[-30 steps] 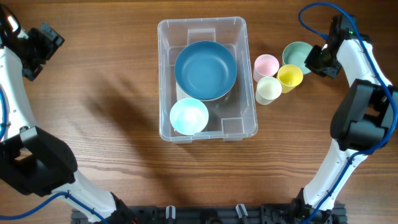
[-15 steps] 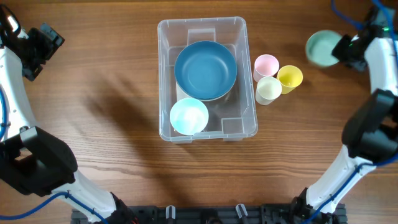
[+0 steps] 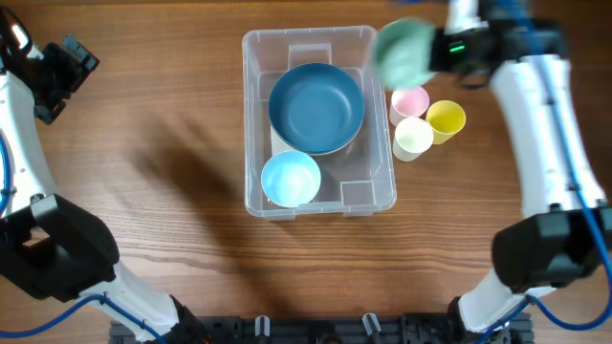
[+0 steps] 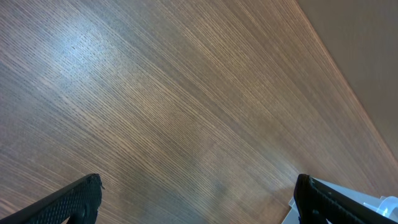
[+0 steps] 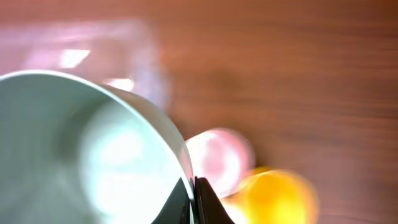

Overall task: Pack container
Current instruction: 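Carry the mint green bowl into the light blue bowl and release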

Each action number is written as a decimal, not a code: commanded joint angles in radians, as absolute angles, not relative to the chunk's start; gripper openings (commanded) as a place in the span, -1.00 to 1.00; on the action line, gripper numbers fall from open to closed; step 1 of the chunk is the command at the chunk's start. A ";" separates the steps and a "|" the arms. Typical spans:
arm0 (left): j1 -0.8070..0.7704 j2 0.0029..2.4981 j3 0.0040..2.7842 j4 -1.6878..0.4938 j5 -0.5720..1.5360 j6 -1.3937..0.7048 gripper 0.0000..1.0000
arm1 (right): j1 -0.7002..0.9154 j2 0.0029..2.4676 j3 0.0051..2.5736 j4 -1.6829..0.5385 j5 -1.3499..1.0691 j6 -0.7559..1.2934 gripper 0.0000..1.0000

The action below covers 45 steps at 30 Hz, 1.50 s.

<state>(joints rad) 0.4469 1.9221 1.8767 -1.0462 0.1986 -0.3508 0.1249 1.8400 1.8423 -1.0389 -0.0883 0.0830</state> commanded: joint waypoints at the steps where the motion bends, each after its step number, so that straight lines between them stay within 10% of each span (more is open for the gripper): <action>1: 0.449 1.894 1.897 -1.044 0.196 -0.360 1.00 | 0.313 1.825 1.859 -1.105 -0.112 0.052 -0.91; 21: 0.449 1.894 1.897 -1.044 0.196 -0.360 1.00 | 0.653 1.836 1.838 -1.234 -0.088 0.211 -0.91; 27: 0.449 1.894 1.897 -1.044 0.196 -0.360 1.00 | 0.653 1.836 1.838 -1.235 -0.035 0.213 -0.22; 31: 0.449 1.894 1.897 -1.044 0.196 -0.359 1.00 | 0.653 1.836 1.838 -1.223 0.012 0.221 -0.19; 45: 0.449 1.894 1.897 -1.044 0.196 -0.360 1.00 | 0.271 1.834 1.839 -1.317 0.120 0.392 -0.28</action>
<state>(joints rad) 0.4469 1.9221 1.8771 -1.0462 0.1986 -0.3508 0.3973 1.8397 1.8404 -1.2964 0.0753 0.3546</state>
